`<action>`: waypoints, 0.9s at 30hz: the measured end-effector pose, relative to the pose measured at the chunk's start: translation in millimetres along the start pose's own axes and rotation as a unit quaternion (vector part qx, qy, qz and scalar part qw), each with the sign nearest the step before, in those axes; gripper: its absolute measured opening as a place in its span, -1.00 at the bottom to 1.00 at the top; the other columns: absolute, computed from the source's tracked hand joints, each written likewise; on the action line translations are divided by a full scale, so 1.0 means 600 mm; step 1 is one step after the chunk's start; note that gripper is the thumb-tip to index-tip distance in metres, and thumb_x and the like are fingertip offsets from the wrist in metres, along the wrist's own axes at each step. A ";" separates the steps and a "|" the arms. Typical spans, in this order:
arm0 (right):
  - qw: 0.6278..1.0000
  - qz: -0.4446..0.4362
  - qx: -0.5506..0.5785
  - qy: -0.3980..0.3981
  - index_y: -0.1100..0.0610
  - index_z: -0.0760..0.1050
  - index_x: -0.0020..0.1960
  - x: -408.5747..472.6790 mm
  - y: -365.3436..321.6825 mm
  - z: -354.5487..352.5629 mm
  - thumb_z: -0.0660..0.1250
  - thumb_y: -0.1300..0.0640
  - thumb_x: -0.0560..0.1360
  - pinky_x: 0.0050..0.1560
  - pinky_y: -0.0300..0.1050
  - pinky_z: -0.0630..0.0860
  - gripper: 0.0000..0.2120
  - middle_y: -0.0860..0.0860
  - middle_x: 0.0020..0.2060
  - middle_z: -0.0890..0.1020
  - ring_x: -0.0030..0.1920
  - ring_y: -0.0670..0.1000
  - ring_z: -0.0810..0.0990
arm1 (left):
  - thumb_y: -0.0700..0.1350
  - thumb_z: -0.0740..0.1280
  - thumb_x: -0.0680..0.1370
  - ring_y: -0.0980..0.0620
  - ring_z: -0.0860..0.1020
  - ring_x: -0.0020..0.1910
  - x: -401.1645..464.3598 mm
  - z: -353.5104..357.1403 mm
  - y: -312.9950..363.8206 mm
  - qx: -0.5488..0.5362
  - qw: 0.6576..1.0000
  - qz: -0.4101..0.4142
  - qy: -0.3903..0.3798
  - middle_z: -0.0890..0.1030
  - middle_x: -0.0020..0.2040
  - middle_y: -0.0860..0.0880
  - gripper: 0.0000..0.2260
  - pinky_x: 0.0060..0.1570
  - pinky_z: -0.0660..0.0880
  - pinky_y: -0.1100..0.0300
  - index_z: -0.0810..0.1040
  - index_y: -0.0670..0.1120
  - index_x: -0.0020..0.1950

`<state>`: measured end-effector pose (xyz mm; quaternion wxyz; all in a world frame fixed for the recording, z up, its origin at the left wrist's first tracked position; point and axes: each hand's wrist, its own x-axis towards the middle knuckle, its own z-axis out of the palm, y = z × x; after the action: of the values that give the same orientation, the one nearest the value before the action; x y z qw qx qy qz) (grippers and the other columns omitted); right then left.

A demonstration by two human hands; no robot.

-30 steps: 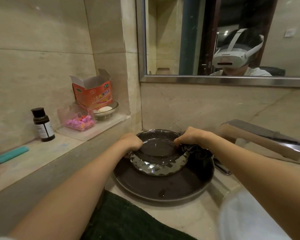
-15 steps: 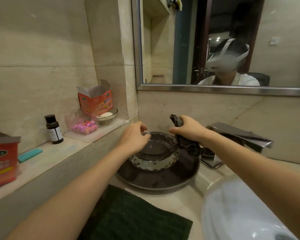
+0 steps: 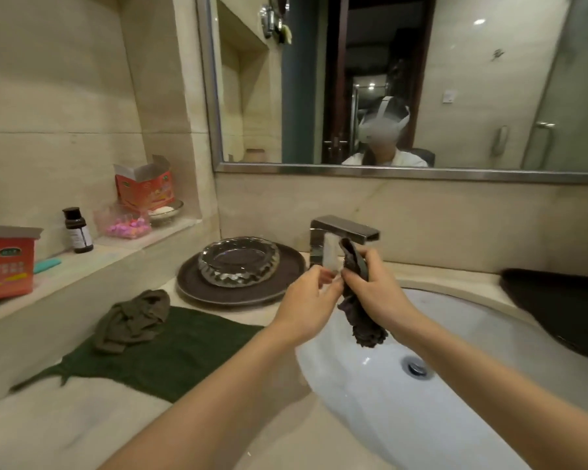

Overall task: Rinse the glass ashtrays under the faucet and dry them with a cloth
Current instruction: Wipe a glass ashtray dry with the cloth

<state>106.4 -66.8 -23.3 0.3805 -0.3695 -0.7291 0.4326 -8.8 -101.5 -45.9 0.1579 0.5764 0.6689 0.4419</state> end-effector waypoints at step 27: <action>0.889 -0.002 -0.162 0.428 -0.07 0.57 -0.08 -0.371 0.080 -0.563 0.20 0.41 0.47 -0.40 -0.05 0.57 -0.60 -0.05 -0.24 0.65 -0.51 -0.09 0.58 | 0.03 0.25 0.58 0.01 0.51 0.16 -0.093 0.516 0.443 -0.212 0.921 0.094 -0.312 0.55 0.16 -0.01 -0.73 0.16 0.46 0.10 0.46 -0.06 0.22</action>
<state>508.9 -125.1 -6.0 0.5909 -0.5740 -0.5565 0.1077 397.9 -40.2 -30.2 0.4346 0.6983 0.4192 0.3844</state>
